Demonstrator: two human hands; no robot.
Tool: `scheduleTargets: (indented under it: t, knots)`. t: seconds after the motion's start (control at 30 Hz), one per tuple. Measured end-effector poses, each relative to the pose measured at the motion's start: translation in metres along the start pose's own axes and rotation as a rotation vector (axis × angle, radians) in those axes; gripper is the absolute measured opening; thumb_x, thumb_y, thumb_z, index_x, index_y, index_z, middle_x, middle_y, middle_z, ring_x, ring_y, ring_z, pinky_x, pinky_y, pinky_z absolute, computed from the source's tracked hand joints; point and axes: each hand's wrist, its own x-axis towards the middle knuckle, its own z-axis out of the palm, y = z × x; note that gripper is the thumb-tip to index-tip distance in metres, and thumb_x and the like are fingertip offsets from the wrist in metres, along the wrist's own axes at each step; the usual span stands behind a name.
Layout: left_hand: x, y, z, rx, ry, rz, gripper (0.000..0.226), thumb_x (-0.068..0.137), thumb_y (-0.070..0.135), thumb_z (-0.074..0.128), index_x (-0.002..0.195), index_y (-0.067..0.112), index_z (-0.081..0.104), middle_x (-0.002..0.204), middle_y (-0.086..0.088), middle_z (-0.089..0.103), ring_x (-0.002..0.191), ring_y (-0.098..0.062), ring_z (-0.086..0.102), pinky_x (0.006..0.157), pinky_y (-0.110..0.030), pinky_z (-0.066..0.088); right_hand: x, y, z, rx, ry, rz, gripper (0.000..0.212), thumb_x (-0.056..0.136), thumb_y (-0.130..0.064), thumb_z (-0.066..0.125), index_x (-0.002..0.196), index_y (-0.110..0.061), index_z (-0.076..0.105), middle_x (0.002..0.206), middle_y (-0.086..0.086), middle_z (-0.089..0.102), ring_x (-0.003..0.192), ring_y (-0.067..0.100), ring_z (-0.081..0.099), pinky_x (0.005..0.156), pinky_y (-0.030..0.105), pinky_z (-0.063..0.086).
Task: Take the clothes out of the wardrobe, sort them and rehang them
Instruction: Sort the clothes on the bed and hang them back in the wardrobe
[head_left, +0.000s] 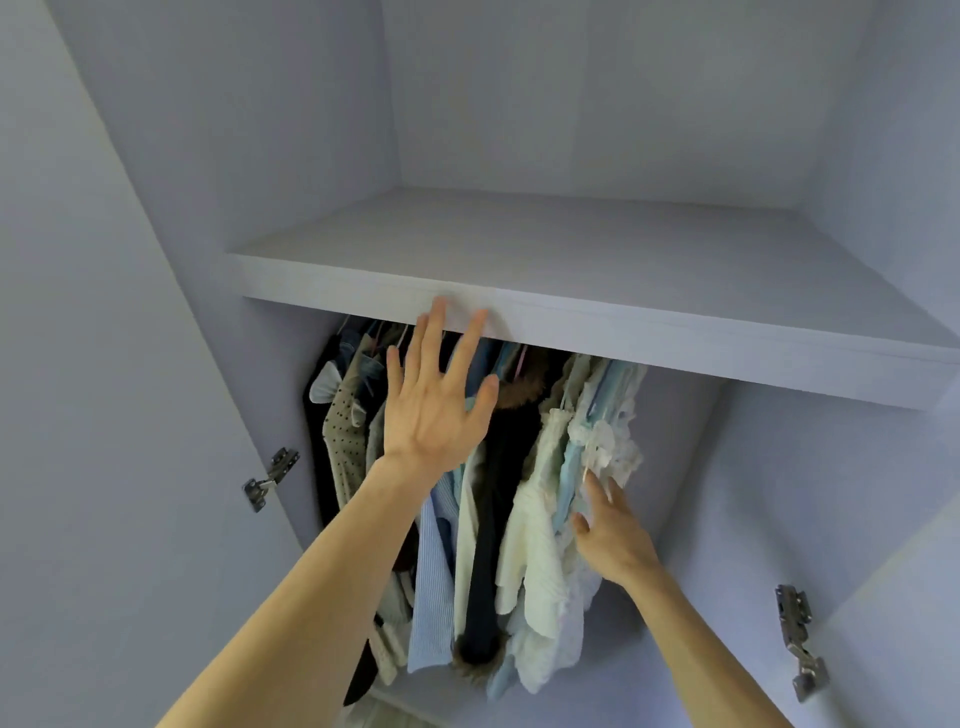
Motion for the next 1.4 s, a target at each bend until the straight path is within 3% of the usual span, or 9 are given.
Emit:
scheduleTargets:
  t: [0.2, 0.37, 0.5, 0.67, 0.83, 1.0, 1.17, 1.3, 1.4]
  knots:
    - [-0.179, -0.071, -0.017, 0.055, -0.188, -0.362, 0.072, 0.096, 0.036, 0.053, 0.157, 0.037, 0.015, 0.167, -0.002, -0.006, 0.149, -0.033, 0.018, 0.119, -0.055, 0.023, -0.068, -0.041, 0.034, -0.019, -0.147, -0.229, 0.050, 0.103, -0.032, 0.045, 0.152, -0.026, 0.035, 0.159, -0.004, 0.031, 0.144, 0.017, 0.033, 0.116, 0.033, 0.031]
    - [-0.360, -0.104, -0.076, 0.138, -0.330, -0.677, 0.076, 0.096, 0.040, 0.055, 0.158, 0.040, 0.011, 0.167, -0.001, 0.001, 0.154, -0.029, 0.007, 0.121, -0.054, 0.014, -0.143, -0.107, 0.088, -0.073, -0.288, -0.540, 0.041, 0.103, -0.036, 0.043, 0.145, -0.034, 0.045, 0.155, -0.015, 0.035, 0.143, 0.007, 0.030, 0.116, 0.024, 0.025]
    - [-0.499, -0.094, -0.149, 0.219, -0.339, -0.971, 0.069, 0.092, 0.043, 0.051, 0.156, 0.035, 0.026, 0.164, 0.001, 0.023, 0.153, -0.026, 0.015, 0.119, -0.051, 0.021, -0.229, -0.168, 0.136, -0.103, -0.393, -0.848, 0.038, 0.102, -0.035, 0.047, 0.139, -0.033, 0.054, 0.147, -0.015, 0.045, 0.140, 0.005, 0.034, 0.110, 0.012, 0.017]
    - [-0.657, -0.039, -0.243, 0.293, -0.327, -1.338, 0.066, 0.090, 0.046, 0.042, 0.153, 0.031, 0.033, 0.160, 0.000, 0.032, 0.150, -0.023, 0.024, 0.119, -0.049, 0.025, -0.351, -0.222, 0.206, -0.147, -0.571, -1.211, 0.035, 0.099, -0.038, 0.053, 0.133, -0.035, 0.059, 0.145, -0.015, 0.049, 0.141, 0.008, 0.036, 0.115, 0.022, 0.022]
    - [-0.786, 0.061, -0.316, 0.380, -0.176, -1.681, 0.070, 0.085, 0.051, 0.029, 0.151, 0.030, 0.037, 0.158, 0.002, 0.035, 0.147, -0.019, 0.029, 0.118, -0.048, 0.024, -0.494, -0.258, 0.251, -0.209, -0.781, -1.513, 0.037, 0.100, -0.039, 0.051, 0.137, -0.039, 0.054, 0.151, -0.017, 0.041, 0.147, 0.008, 0.026, 0.120, 0.034, 0.028]
    - [-0.881, 0.175, -0.347, 0.449, 0.024, -2.035, 0.064, 0.097, 0.044, 0.040, 0.157, 0.036, 0.018, 0.163, 0.009, 0.020, 0.150, -0.016, 0.019, 0.121, -0.045, 0.017, -0.625, -0.271, 0.272, -0.250, -0.981, -1.879, 0.037, 0.101, -0.043, 0.047, 0.137, -0.042, 0.052, 0.152, -0.020, 0.039, 0.146, 0.003, 0.023, 0.119, 0.025, 0.021]
    - [-0.921, 0.286, -0.334, 0.464, 0.288, -2.351, 0.057, 0.099, 0.043, 0.039, 0.154, 0.039, 0.023, 0.159, 0.010, 0.026, 0.147, -0.015, 0.022, 0.119, -0.048, 0.021, -0.730, -0.253, 0.286, -0.269, -1.155, -2.231, 0.035, 0.100, -0.042, 0.051, 0.134, -0.039, 0.058, 0.148, -0.016, 0.047, 0.143, 0.007, 0.033, 0.112, 0.016, 0.018]
    - [-0.922, 0.356, -0.304, 0.469, 0.438, -2.560, 0.058, 0.098, 0.042, 0.042, 0.153, 0.034, 0.027, 0.160, 0.008, 0.027, 0.149, -0.016, 0.021, 0.119, -0.047, 0.021, -0.787, -0.226, 0.292, -0.324, -1.277, -2.484, 0.039, 0.100, -0.042, 0.048, 0.138, -0.036, 0.055, 0.150, -0.012, 0.046, 0.146, 0.011, 0.031, 0.117, 0.029, 0.028]
    - [-0.917, 0.396, -0.274, 0.443, 0.544, -2.714, 0.059, 0.097, 0.043, 0.041, 0.154, 0.035, 0.026, 0.161, 0.008, 0.024, 0.149, -0.016, 0.020, 0.120, -0.047, 0.021, -0.817, -0.200, 0.296, -0.334, -1.367, -2.598, 0.041, 0.101, -0.042, 0.047, 0.141, -0.035, 0.053, 0.151, -0.013, 0.044, 0.147, 0.010, 0.028, 0.116, 0.027, 0.027]
